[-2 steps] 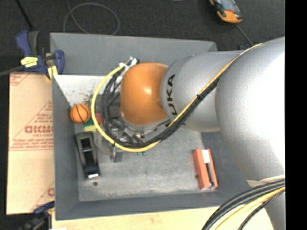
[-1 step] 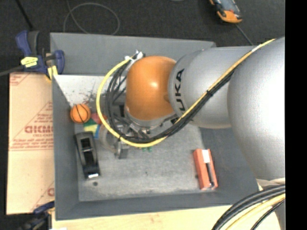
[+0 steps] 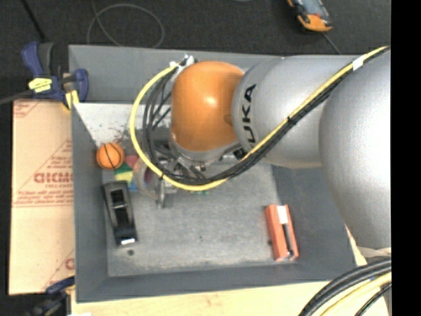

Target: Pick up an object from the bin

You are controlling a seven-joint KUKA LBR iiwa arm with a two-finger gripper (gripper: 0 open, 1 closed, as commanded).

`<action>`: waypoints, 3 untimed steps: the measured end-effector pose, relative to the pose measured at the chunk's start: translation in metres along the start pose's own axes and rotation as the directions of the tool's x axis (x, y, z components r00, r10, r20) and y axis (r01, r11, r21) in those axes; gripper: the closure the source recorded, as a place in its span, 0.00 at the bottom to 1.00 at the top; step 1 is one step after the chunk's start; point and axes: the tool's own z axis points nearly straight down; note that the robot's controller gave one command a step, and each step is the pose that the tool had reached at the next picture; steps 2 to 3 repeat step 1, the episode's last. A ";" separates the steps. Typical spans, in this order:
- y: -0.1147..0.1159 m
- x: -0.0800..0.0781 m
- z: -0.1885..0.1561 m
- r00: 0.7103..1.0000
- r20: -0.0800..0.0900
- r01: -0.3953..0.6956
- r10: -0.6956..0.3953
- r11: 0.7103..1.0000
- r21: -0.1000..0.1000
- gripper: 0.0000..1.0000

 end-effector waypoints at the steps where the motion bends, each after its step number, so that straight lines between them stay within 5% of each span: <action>1: -0.020 0.000 -0.040 1.000 -0.009 -0.015 0.015 1.000 -0.001 1.00; 3: -0.020 0.000 -0.040 1.000 -0.009 -0.015 0.015 1.000 -0.001 1.00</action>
Offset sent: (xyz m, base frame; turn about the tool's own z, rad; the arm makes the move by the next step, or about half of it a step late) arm 0.0554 0.0011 0.0478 -0.0993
